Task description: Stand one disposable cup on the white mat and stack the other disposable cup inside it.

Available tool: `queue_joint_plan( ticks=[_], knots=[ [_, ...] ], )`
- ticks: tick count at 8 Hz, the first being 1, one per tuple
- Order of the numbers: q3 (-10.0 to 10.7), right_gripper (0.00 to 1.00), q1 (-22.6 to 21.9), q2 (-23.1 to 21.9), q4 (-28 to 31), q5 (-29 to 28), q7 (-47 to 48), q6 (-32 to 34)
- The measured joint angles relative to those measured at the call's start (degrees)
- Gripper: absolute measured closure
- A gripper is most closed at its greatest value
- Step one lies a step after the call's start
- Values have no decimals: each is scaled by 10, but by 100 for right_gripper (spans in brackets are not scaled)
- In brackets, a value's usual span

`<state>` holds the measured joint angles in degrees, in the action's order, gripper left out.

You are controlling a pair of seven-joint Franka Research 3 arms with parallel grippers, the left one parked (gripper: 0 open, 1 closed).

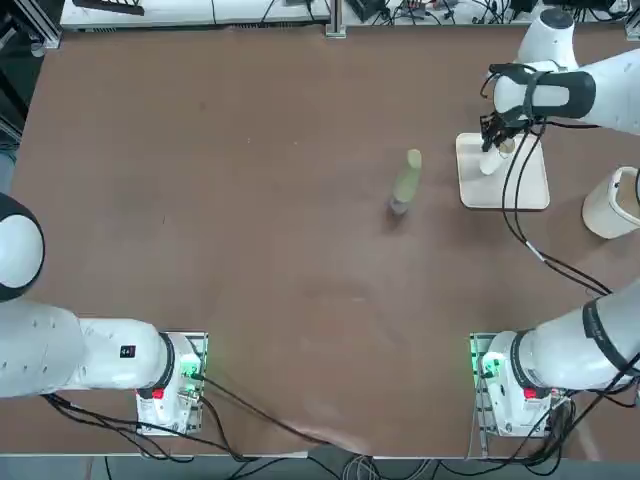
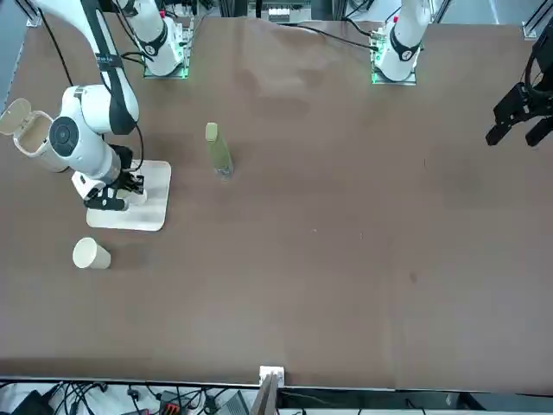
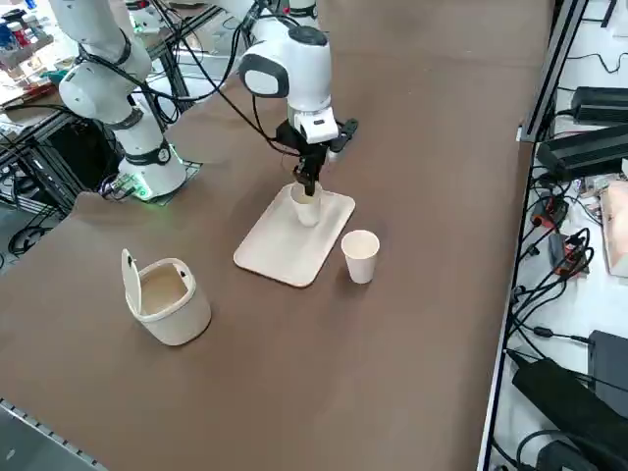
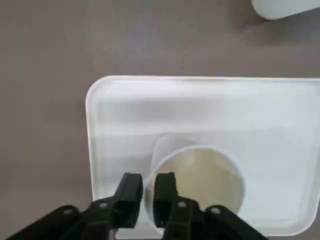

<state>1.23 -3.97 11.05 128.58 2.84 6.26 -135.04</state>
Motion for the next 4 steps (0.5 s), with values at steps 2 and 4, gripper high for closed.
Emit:
queue_joint_plan(
  ticks=[2, 4],
  knots=[
    [0, 37, -4, -1, -2, 0, 0, -1],
    [0, 1, -5, -8, -21, 1, 1, 3]
  ],
)
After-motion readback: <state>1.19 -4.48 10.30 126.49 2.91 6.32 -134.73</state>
